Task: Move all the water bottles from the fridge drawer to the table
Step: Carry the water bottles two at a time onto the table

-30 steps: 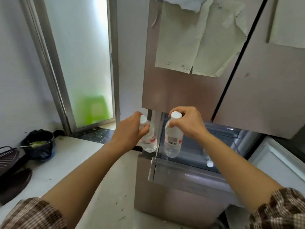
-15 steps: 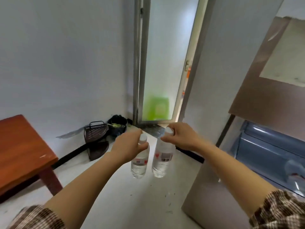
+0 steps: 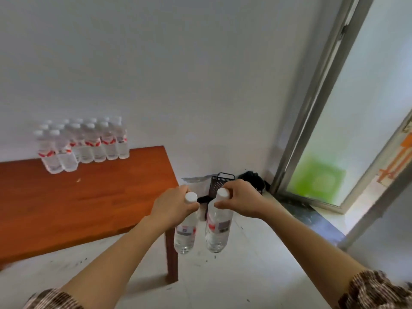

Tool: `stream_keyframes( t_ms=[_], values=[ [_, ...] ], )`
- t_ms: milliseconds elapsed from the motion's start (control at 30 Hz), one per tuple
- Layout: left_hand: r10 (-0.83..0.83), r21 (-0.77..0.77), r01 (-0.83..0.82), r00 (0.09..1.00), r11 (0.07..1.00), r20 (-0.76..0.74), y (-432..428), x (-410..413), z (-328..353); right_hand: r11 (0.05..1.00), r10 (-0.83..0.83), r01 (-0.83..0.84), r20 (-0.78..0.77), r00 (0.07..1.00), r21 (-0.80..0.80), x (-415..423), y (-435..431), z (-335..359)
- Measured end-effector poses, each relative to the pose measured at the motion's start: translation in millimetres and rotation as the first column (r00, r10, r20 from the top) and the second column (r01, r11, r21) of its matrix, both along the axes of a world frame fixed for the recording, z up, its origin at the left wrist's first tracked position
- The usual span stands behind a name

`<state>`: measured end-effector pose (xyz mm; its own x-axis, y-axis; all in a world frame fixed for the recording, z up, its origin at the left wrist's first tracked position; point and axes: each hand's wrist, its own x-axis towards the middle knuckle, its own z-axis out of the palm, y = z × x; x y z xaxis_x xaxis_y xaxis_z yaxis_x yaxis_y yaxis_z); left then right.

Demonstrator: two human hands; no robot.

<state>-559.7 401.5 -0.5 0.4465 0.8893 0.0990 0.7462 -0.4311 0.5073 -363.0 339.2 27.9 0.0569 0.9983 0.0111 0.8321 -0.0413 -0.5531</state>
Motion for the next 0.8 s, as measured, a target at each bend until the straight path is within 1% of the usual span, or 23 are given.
stream_keyframes(
  t_ms=[100, 200, 300, 400, 500, 633, 800],
  values=[
    [0.063, -0.023, -0.063, 0.998, 0.998, 0.013, 51.6, -28.1, -5.7, 0.996, 0.09, -0.09, 0.013, 0.996, -0.004, -22.9, 67.0, -10.3],
    [0.116, -0.06, -0.117, 0.993, 0.991, -0.015, 102.1, -52.6, -8.2, 0.983, 0.185, -0.185, 0.024, 0.982, -0.022, -44.8, 132.1, -20.9],
    [0.186, -0.086, -0.187, 0.982, 0.979, -0.022, 149.1, -75.9, -9.3, 0.968, 0.25, -0.247, 0.044, 0.967, -0.05, -68.7, 192.6, -26.4],
    [0.25, -0.086, -0.251, 0.968, 0.964, -0.016, 189.2, -100.5, -7.5, 0.954, 0.298, -0.296, 0.057, 0.953, -0.046, -94.8, 245.4, -24.9],
    [0.307, -0.072, -0.307, 0.952, 0.949, -0.011, 227.6, -124.3, -5.1, 0.948, 0.318, -0.317, 0.059, 0.946, -0.03, -119.9, 294.4, -24.8],
    [0.362, -0.053, -0.362, 0.932, 0.931, -0.007, 277.5, -156.6, -1.4, 0.956, 0.295, -0.295, 0.039, 0.955, -0.004, -154.9, 356.6, -30.0],
    [0.373, -0.07, -0.374, 0.927, 0.925, -0.027, 342.1, -203.4, -6.1, 0.957, 0.29, -0.291, 0.056, 0.955, 0.01, -204.7, 422.7, -37.6]
  ],
)
